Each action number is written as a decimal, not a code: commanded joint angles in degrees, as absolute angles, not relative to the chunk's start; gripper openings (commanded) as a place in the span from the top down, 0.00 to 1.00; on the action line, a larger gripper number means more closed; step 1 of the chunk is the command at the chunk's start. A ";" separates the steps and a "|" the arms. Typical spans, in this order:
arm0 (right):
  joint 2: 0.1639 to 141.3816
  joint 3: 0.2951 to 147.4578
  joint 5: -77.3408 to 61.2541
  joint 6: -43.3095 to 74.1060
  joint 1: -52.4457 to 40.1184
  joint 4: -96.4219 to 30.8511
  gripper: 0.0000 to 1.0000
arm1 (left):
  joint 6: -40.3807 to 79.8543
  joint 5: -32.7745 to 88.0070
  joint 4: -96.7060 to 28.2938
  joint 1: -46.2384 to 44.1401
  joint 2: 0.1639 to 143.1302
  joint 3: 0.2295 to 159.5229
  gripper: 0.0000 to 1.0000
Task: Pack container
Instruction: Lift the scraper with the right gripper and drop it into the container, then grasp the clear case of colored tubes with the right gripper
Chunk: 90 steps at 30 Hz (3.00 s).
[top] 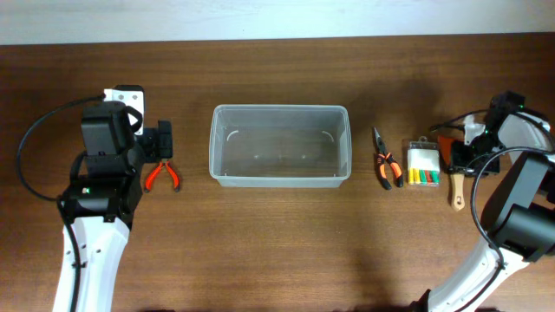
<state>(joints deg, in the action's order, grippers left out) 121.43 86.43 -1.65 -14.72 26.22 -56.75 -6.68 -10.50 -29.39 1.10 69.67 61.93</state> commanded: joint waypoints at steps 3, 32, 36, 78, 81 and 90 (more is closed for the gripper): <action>122.26 96.33 -4.43 -14.06 26.20 -65.87 0.79 | -7.62 -10.46 -29.28 1.28 69.80 63.05 0.01; 124.07 143.24 -13.87 -34.26 -20.58 -88.47 0.96 | -7.62 -10.46 -29.28 1.28 69.80 63.05 0.01; 126.52 141.16 -13.76 -40.40 -24.64 -87.31 0.96 | -7.62 -10.46 -29.28 1.28 69.80 63.05 0.01; 129.75 151.52 2.07 -27.86 -16.53 -92.55 0.01 | -7.62 -10.46 -29.28 1.28 69.80 63.05 0.01; 127.87 151.57 6.70 -19.11 -11.75 -90.41 0.02 | -7.62 -10.46 -29.28 1.28 69.80 63.05 0.01; 128.75 145.97 4.84 2.24 6.87 -89.65 0.02 | -7.64 -10.46 -29.28 1.28 69.80 63.05 0.01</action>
